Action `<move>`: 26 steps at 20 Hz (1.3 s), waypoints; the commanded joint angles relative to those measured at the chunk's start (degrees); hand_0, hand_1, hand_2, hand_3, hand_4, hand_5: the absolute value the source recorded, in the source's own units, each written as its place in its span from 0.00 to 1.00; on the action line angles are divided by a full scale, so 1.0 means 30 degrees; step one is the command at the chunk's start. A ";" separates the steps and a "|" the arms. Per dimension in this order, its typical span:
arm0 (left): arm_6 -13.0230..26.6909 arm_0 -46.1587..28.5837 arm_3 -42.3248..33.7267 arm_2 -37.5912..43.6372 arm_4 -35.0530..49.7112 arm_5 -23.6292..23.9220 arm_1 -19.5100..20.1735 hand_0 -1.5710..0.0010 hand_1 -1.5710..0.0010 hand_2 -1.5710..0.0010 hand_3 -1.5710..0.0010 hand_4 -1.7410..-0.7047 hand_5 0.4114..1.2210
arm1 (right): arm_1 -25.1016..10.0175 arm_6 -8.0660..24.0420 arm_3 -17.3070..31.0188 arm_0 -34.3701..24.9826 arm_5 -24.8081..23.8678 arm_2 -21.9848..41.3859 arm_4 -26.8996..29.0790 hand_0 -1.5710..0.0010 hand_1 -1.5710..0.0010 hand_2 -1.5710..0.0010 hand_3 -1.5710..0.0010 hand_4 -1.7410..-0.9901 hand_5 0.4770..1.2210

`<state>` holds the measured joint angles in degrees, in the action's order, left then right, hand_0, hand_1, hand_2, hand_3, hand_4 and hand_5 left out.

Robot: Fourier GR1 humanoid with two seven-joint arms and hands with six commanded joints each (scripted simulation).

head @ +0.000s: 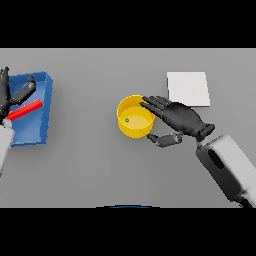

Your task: Pick up the red beaker and tilt it to pour out 1 green nut into yellow bowl. Pick up the yellow bowl and place it on the metallic measuring scale.

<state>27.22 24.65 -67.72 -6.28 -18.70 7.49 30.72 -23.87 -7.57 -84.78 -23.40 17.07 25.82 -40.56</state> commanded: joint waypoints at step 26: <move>-0.0257 -0.0216 0.0009 0.0358 0.0249 -0.0109 0.0468 1.00 1.00 1.00 1.00 0.96 0.36 | 0.2256 -0.0717 0.7940 -0.6240 0.4019 0.4866 -0.3363 1.00 1.00 0.98 0.95 0.60 0.38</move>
<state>26.49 24.01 -67.69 -5.19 -17.96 7.17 32.14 -17.07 -9.67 -60.97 -42.12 29.11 40.42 -50.65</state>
